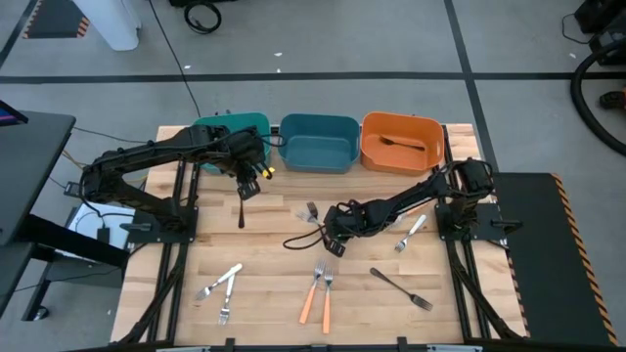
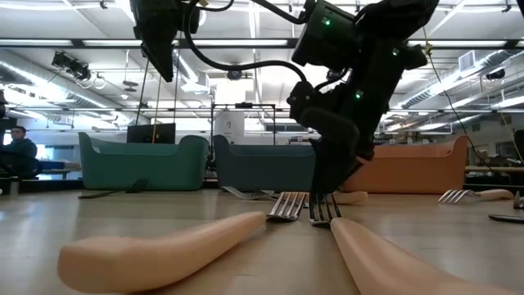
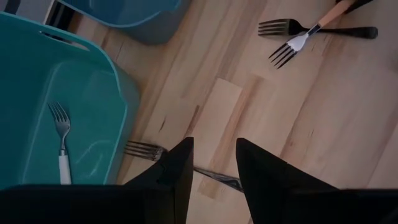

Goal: Sort silverware by color (type)
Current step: Put the top left orange fork into the blue bin

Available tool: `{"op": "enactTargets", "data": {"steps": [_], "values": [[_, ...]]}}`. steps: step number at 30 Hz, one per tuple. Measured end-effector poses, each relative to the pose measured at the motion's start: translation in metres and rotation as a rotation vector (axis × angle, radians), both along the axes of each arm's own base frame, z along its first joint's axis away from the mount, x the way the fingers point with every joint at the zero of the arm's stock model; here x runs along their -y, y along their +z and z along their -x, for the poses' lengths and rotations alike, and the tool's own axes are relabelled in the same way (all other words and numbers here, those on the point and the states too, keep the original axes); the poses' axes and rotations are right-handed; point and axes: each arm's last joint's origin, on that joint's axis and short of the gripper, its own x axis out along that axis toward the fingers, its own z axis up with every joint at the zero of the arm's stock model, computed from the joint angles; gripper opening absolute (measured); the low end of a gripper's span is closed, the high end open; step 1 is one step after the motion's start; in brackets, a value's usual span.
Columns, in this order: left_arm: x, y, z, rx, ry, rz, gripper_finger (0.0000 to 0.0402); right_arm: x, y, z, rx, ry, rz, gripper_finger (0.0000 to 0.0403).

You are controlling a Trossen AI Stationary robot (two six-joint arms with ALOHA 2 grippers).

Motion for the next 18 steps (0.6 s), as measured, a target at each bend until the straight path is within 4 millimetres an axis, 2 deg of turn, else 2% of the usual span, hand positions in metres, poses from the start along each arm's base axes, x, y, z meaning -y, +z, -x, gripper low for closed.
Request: {"op": "enactTargets", "data": {"steps": [5,8,14,18], "values": [[0.000,0.000,0.000,-0.001,0.000,0.000,0.0130,0.002,0.022,0.011,-0.002,0.020,-0.069,0.0068],[0.000,0.000,0.000,0.000,0.000,0.000,0.0130,0.004,0.047,0.015,0.057,0.022,-0.100,0.0068],[0.000,0.000,0.000,0.001,-0.001,-0.001,0.0130,0.009,0.080,0.030,0.109,0.011,-0.068,0.0068],[0.000,0.000,0.000,0.001,-0.001,-0.001,0.0130,0.019,0.093,0.033,0.158,-0.010,-0.047,0.0068]]}}
